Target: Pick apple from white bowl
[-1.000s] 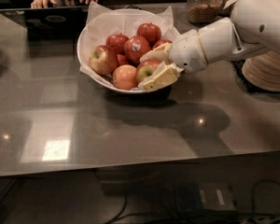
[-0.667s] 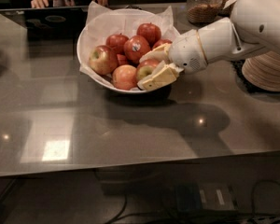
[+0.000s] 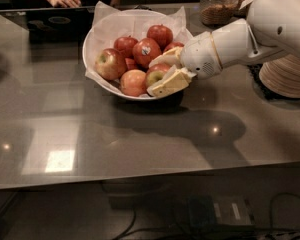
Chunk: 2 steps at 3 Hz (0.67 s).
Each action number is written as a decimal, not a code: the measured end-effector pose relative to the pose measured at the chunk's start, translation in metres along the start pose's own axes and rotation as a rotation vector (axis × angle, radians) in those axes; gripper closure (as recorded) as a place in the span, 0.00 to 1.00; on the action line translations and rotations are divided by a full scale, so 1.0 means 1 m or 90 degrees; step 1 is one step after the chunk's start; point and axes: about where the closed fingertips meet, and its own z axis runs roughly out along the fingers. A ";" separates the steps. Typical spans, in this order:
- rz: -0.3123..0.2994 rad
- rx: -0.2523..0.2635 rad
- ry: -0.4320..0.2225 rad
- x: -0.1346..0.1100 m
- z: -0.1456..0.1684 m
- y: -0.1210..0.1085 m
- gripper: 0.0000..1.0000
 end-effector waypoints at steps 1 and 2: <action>-0.011 -0.013 -0.021 -0.017 -0.001 -0.001 1.00; -0.039 -0.023 -0.033 -0.046 -0.005 -0.004 1.00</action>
Offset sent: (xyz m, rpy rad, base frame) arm 0.0023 0.0282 0.0774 0.0555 -0.0777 0.1054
